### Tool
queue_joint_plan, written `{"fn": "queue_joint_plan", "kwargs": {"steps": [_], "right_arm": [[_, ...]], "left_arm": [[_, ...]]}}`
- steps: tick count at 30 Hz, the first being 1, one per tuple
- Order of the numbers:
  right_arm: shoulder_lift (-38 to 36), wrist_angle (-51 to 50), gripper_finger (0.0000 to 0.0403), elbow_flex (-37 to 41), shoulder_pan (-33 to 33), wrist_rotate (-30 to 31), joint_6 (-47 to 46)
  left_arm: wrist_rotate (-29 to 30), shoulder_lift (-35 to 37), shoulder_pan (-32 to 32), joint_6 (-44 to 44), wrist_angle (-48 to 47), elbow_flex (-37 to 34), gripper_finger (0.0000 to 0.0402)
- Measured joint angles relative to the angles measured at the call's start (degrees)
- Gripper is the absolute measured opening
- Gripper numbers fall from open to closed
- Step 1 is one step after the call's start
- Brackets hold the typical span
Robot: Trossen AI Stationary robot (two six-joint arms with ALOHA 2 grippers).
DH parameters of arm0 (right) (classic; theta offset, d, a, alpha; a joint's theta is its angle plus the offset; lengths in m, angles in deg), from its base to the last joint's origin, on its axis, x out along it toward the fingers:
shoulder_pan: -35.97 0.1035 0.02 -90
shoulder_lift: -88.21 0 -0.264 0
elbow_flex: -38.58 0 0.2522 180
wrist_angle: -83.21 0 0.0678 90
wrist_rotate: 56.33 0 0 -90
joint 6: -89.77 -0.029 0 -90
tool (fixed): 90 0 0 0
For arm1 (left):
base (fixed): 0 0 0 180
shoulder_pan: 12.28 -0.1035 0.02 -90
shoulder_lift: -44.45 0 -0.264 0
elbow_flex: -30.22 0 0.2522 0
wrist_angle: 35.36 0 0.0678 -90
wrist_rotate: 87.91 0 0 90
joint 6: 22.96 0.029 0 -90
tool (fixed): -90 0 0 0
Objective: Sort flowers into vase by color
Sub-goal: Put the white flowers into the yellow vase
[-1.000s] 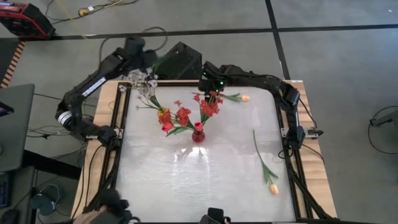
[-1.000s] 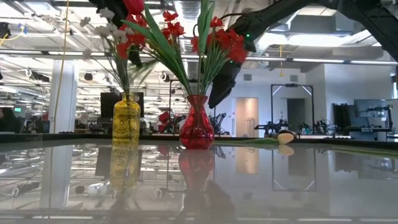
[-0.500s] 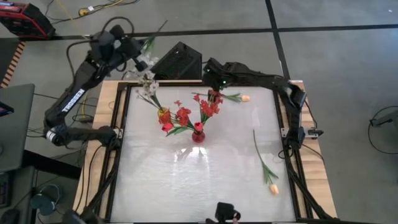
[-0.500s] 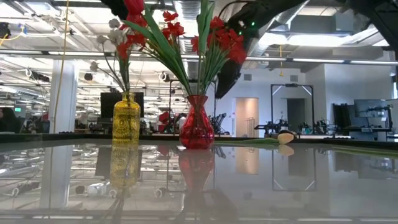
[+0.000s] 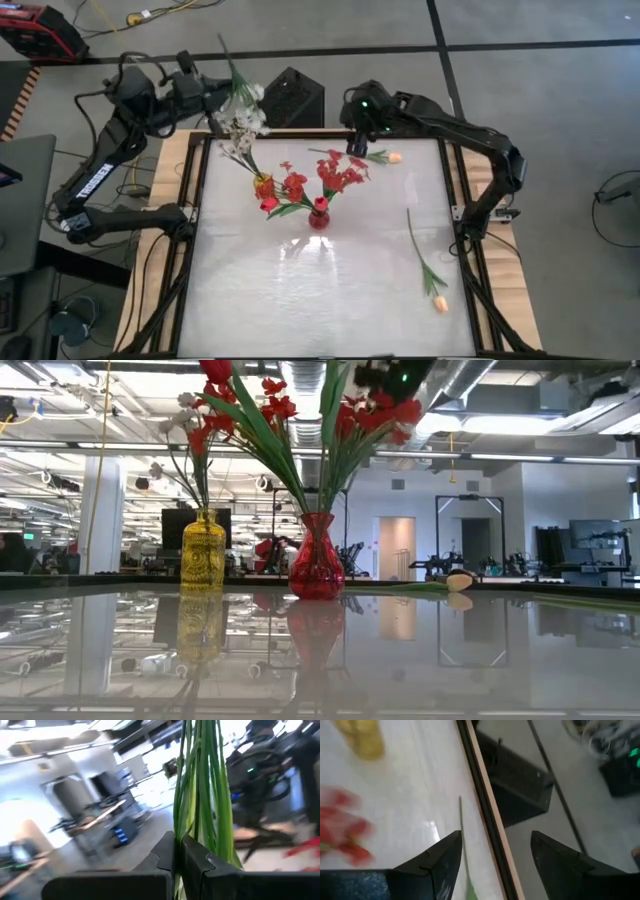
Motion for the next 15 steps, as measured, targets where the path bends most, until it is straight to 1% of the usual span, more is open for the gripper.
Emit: {"fn": "queue_joint_plan", "kwargs": {"steps": [4,11,15], "right_arm": [[-3.19,0.27,0.0264,0.01,4.14,0.69,2.57],[-7.54,1.56,0.0264,0.0,13.22,13.33,7.9],[-9.33,1.54,0.0264,0.0,17.24,18.46,8.86]], "left_arm": [[-1.73,1.11,4.41,-7.39,-0.01,0.0,0.0],[-2.56,1.94,13.23,-13.91,-0.1,-0.04,0.0],[-4.6,1.87,18.06,-21.08,-0.3,-0.04,0.0]]}}
